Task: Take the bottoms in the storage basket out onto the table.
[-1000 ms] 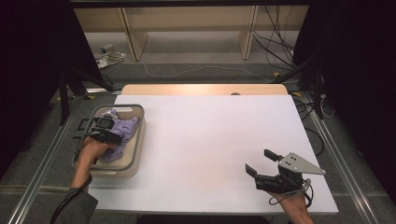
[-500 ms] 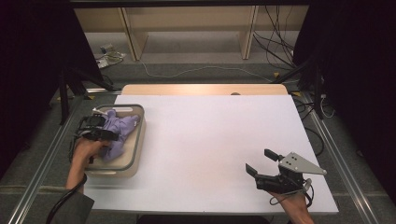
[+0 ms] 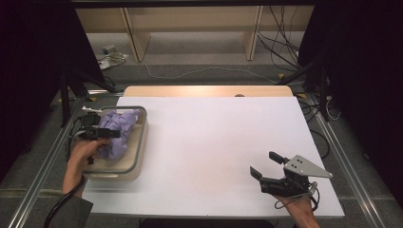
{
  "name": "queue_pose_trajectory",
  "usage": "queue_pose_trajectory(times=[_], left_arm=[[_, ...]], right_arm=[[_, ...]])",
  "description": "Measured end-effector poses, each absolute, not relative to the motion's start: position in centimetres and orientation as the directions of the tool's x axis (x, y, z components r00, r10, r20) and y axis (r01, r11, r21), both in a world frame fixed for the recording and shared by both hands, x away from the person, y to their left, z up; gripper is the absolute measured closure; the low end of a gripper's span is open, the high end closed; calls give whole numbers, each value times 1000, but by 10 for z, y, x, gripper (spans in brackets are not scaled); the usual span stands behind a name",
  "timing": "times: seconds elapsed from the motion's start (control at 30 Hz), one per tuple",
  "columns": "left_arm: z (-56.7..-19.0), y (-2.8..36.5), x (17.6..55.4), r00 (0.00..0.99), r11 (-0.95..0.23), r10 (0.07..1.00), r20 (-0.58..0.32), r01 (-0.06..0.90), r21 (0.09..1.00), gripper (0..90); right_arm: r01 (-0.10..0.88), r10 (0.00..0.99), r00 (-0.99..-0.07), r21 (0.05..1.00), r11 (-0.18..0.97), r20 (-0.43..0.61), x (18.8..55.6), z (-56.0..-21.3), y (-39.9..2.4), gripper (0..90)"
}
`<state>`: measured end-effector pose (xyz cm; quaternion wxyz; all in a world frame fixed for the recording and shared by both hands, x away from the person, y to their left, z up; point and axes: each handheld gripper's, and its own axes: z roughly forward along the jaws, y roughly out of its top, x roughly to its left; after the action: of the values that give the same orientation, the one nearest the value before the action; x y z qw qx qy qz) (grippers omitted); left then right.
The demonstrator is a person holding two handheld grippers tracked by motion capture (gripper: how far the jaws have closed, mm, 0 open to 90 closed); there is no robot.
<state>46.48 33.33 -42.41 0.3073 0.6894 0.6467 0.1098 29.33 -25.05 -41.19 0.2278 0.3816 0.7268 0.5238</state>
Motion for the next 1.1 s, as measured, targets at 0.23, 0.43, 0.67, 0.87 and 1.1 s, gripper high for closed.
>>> queue_pose_trajectory(times=[0.23, 0.43, 0.67, 0.87, 1.1], left_arm=[[-417, 338, 462, 140, 77, 939, -314, 804, 590, 591], [-411, 339, 460, 143, 87, 936, -323, 793, 603, 590], [-403, 340, 458, 159, 105, 922, -354, 776, 622, 590], [-396, 341, 455, 169, 126, 910, -379, 757, 641, 590], [-389, 344, 453, 187, 150, 890, -416, 742, 654, 590]], right_arm=[[315, 794, -604, 936, 156, 71, 293, -412, -251, 169], [316, 793, -605, 936, 158, 71, 293, -412, -251, 169], [317, 793, -605, 935, 158, 71, 293, -412, -251, 171], [318, 792, -606, 934, 161, 70, 293, -412, -251, 170], [318, 793, -605, 935, 159, 71, 294, -412, -251, 171]])
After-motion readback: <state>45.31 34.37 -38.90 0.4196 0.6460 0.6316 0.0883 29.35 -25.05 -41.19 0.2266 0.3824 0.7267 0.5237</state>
